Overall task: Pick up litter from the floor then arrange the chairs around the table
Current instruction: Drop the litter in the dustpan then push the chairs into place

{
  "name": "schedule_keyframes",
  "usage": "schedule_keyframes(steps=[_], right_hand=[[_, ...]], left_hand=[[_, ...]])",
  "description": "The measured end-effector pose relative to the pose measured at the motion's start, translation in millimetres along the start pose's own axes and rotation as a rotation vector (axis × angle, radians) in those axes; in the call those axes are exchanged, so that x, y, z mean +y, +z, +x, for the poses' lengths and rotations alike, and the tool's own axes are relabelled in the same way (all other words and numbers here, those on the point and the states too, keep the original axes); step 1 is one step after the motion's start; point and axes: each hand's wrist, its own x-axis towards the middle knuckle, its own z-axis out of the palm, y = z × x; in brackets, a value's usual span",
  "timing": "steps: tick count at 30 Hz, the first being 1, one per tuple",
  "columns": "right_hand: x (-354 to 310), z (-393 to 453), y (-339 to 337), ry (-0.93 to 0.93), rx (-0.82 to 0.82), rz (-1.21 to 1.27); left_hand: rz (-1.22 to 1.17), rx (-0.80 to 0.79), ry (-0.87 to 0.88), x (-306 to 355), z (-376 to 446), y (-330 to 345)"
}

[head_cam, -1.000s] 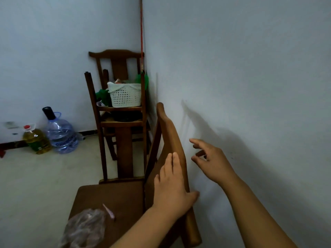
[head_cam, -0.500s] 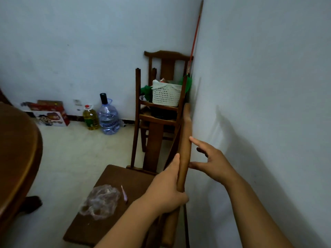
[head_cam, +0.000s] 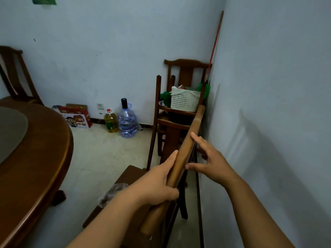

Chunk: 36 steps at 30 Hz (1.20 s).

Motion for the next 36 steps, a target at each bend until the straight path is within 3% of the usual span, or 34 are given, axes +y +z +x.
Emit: schedule_keyframes(steps=[6,14,19,31,36], right_hand=[[-5.7,-11.8,8.6,0.014,0.063,-0.033],[23.1,-28.7,-13.4,0.099,-0.051,-0.217],[34.9,-42.9,-11.8,0.101,-0.004,-0.222],[16.3,-6.5,36.7,0.121,0.03,-0.06],[20.4,8.8,51.6,0.163,-0.056,0.02]], left_hand=[[0.046,-0.065,0.021,-9.1,-28.0,-7.7],[-0.022,-0.165,0.018,-11.8,-44.2,33.7],[-0.015,-0.173,0.01,-23.1,-49.7,43.9],[0.16,-0.047,-0.077,-68.9,-79.2,-26.4],[0.129,-0.046,-0.121,-95.2,-106.2,-52.2]])
